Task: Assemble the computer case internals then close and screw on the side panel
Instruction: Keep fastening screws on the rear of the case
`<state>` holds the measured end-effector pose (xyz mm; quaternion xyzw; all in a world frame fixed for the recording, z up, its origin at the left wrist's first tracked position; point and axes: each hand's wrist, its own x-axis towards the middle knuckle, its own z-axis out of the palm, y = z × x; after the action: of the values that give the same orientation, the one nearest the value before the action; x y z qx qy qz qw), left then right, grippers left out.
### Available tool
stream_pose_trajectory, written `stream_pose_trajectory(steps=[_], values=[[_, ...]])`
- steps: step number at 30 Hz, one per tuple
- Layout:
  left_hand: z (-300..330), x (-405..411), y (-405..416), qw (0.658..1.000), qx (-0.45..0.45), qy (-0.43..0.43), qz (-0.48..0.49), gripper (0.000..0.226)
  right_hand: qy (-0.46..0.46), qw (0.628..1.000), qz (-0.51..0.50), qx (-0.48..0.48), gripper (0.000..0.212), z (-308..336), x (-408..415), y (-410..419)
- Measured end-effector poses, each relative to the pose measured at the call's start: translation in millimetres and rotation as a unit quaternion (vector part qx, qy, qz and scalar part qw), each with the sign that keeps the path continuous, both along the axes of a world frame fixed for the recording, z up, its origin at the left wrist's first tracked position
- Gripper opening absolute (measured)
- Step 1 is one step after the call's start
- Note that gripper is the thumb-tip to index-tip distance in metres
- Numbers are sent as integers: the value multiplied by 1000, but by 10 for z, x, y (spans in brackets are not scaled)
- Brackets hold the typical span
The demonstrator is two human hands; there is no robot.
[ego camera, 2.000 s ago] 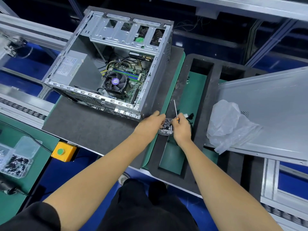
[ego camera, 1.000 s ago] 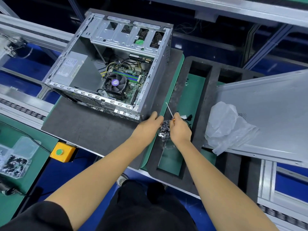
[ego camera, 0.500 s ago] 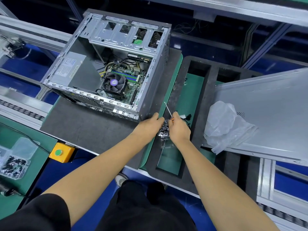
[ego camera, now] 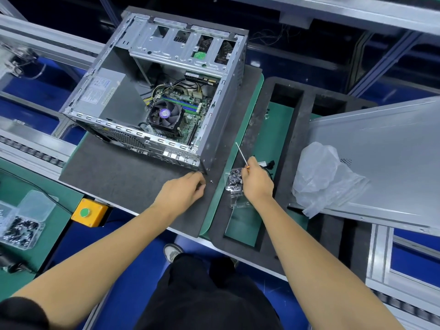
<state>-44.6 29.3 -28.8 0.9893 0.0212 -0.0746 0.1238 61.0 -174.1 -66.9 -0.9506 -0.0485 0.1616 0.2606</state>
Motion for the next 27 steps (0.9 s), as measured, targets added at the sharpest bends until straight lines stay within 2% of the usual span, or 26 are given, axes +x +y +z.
stream_pose_trajectory(steps=[3,9,12,15,20,27], values=[[-17,-3,83,999,-25,2,44,14,-3,1000,-2,3,14,-8,-4,3],[-64,17,24,998,-46,11,51,22,6,1000,-10,13,18,-30,-2,4],[-58,8,-59,998,-38,-35,24,25,27,998,-36,44,20,-54,7,3],[-10,72,-239,997,-59,-49,-13,17,36,996,-50,58,22,-80,13,-2],[65,361,-517,996,-86,-7,-28,18,31,997,-44,63,23,-88,13,-6],[67,583,-628,994,-64,74,-41,15,40,996,-45,68,22,-81,3,-9]])
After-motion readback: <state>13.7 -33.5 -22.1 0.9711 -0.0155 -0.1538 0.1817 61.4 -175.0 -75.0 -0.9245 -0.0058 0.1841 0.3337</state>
